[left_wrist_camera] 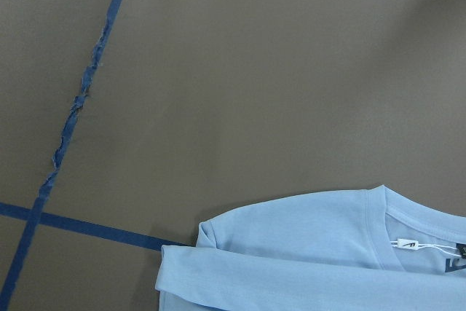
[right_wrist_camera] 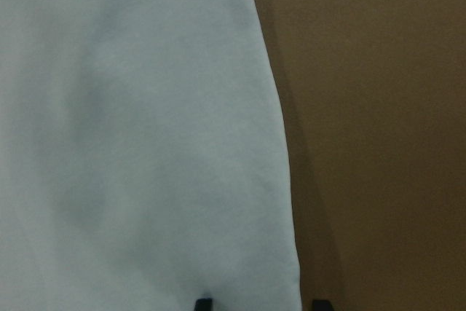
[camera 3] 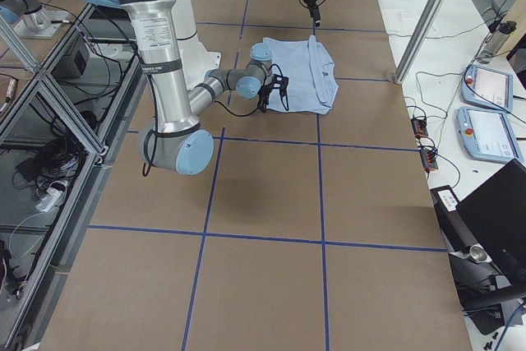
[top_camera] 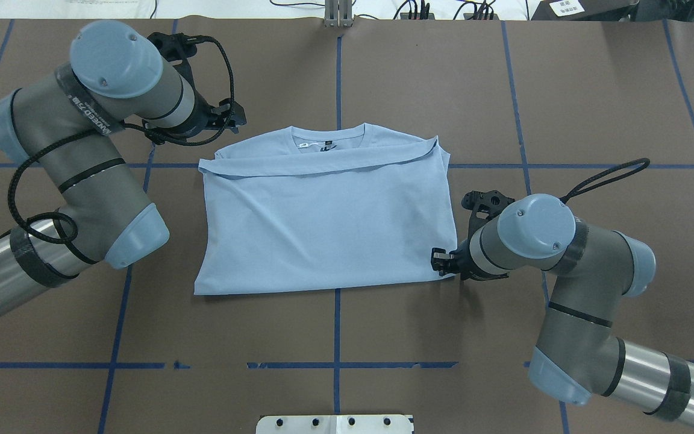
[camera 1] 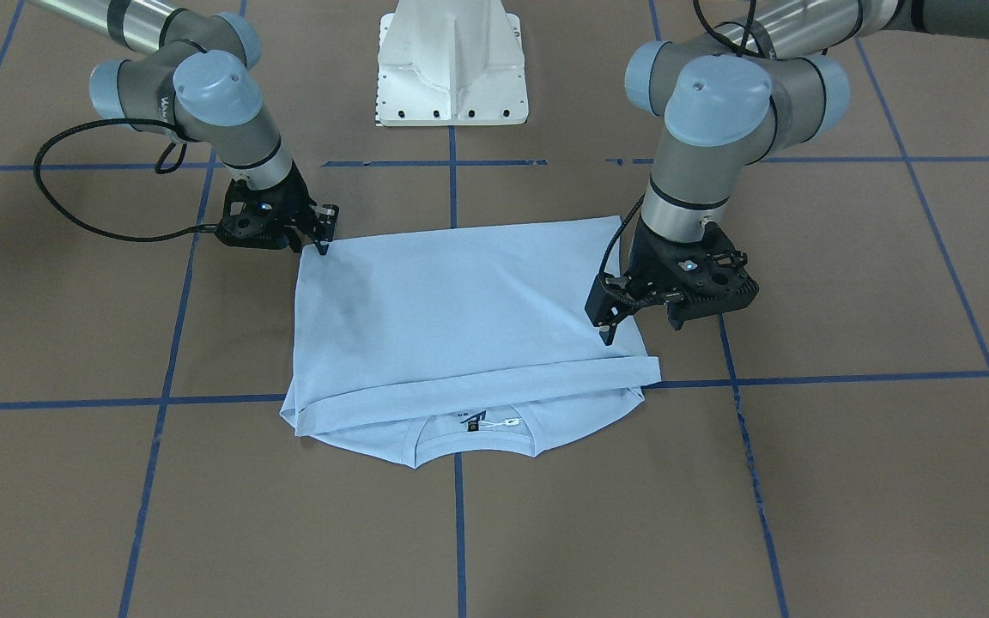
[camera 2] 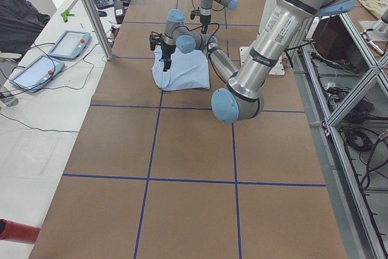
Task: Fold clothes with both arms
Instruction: 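Grasp the folded edge with the right gripper and drag it away from the robot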
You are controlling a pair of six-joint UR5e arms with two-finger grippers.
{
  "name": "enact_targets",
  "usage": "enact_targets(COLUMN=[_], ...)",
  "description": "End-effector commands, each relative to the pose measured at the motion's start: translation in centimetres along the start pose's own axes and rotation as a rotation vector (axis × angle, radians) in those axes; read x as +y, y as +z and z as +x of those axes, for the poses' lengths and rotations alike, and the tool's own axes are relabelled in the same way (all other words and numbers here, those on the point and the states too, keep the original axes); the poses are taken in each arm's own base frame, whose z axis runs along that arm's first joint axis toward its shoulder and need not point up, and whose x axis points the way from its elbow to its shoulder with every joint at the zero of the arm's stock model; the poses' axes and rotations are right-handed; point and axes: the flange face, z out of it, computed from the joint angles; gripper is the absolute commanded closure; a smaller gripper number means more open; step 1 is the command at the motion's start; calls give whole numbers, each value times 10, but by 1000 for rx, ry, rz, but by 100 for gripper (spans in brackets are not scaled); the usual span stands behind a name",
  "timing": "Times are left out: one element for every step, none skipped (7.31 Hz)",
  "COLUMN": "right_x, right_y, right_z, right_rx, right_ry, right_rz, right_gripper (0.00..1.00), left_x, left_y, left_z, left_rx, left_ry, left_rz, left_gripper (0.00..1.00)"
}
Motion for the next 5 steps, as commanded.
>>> enact_targets(right_x=[0,1,2,6,12], right_y=[-3,-3,-6,-19,-33], right_z=[2,1,0,0,1], right_rx=[-3,0,29,42,51], right_ry=[-4,-2,7,11,18], right_rz=[-4,-7,-10,-13,-14], right_gripper=[81,100,100,100,100], left_x=[0,1,1,2,2], left_y=[-4,-4,-4,-4,-4], left_z=[2,2,2,2,3], left_rx=[8,10,10,8,9], left_ry=[2,3,1,2,-21], left_rz=[2,3,3,1,2], left_gripper=[0,0,0,0,0])
